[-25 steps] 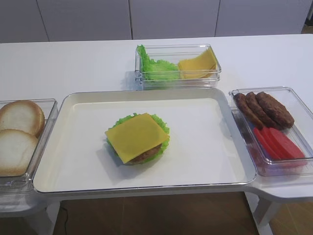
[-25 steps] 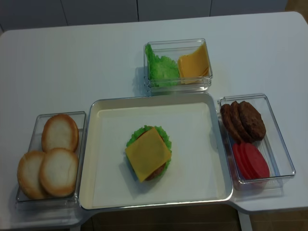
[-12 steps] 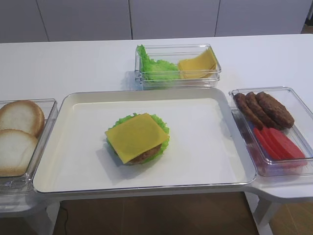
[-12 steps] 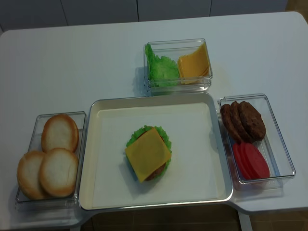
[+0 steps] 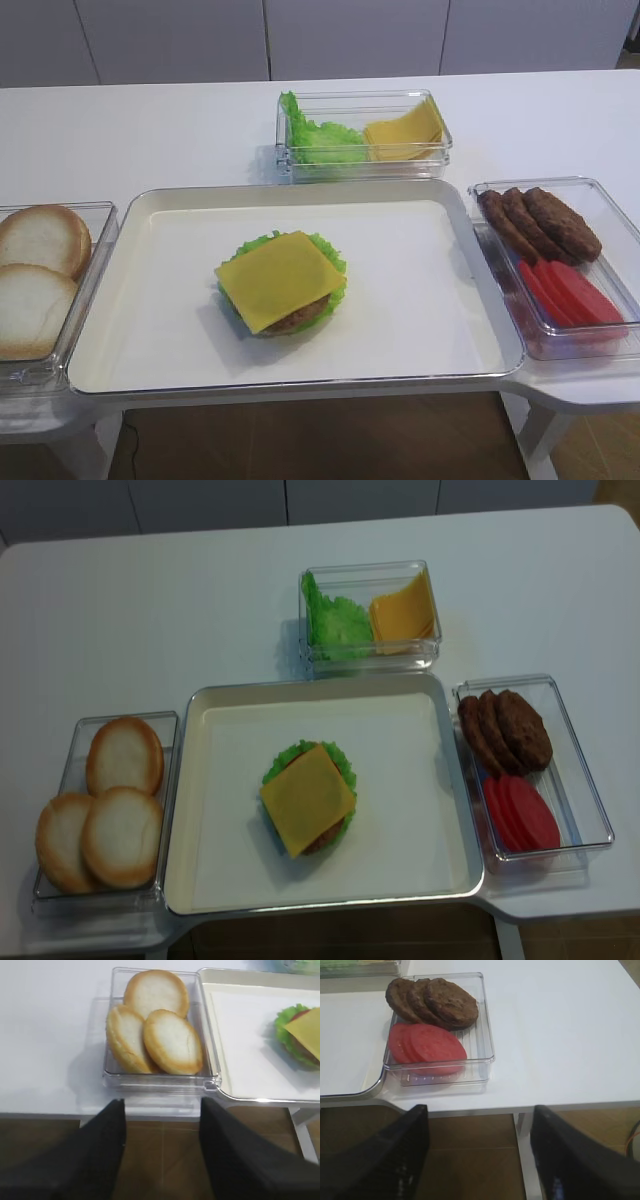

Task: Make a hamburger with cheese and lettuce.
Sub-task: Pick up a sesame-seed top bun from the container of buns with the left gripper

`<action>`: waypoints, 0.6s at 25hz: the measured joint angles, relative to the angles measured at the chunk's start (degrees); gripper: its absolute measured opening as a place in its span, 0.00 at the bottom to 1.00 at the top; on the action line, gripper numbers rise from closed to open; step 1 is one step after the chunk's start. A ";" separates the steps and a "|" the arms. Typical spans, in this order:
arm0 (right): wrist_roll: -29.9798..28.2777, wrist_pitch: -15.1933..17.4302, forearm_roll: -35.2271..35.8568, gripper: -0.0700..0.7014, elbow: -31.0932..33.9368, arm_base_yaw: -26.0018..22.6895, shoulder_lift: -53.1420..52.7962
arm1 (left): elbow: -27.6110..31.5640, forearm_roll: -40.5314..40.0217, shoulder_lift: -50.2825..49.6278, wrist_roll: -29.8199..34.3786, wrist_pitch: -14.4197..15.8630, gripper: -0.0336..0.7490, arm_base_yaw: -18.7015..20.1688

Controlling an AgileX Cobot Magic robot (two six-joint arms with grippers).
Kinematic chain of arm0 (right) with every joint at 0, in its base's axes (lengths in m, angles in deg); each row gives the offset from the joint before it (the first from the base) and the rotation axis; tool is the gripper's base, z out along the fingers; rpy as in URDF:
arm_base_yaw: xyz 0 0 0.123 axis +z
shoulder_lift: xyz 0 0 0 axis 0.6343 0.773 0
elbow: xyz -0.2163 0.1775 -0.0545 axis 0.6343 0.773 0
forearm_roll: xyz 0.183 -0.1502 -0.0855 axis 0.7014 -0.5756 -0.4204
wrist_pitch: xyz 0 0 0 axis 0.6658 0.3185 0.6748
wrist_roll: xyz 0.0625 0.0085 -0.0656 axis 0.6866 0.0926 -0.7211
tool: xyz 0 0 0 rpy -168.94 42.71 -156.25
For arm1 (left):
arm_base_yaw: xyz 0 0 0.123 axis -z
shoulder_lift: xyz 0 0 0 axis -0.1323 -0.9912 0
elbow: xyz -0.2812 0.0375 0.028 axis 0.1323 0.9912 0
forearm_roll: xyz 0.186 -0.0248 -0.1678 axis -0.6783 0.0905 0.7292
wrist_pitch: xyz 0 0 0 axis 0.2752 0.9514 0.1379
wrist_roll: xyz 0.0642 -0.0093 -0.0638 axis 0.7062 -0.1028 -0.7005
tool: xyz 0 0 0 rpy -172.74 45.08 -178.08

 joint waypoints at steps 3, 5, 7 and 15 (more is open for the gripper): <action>-0.10 0.00 -0.03 0.70 0.00 0.00 0.00 | -2.21 -1.76 -5.50 -4.30 0.20 0.50 0.00; -0.10 0.00 -0.03 0.68 0.00 0.00 0.00 | -3.55 -1.85 -9.18 -6.76 0.20 0.50 0.00; -0.10 0.00 -0.03 0.66 0.00 0.00 0.00 | -4.48 -1.85 -13.15 -8.51 0.10 0.50 0.00; -0.10 0.00 -0.03 0.63 0.00 0.00 0.00 | -7.71 -1.98 -31.71 -12.38 -5.74 0.50 0.00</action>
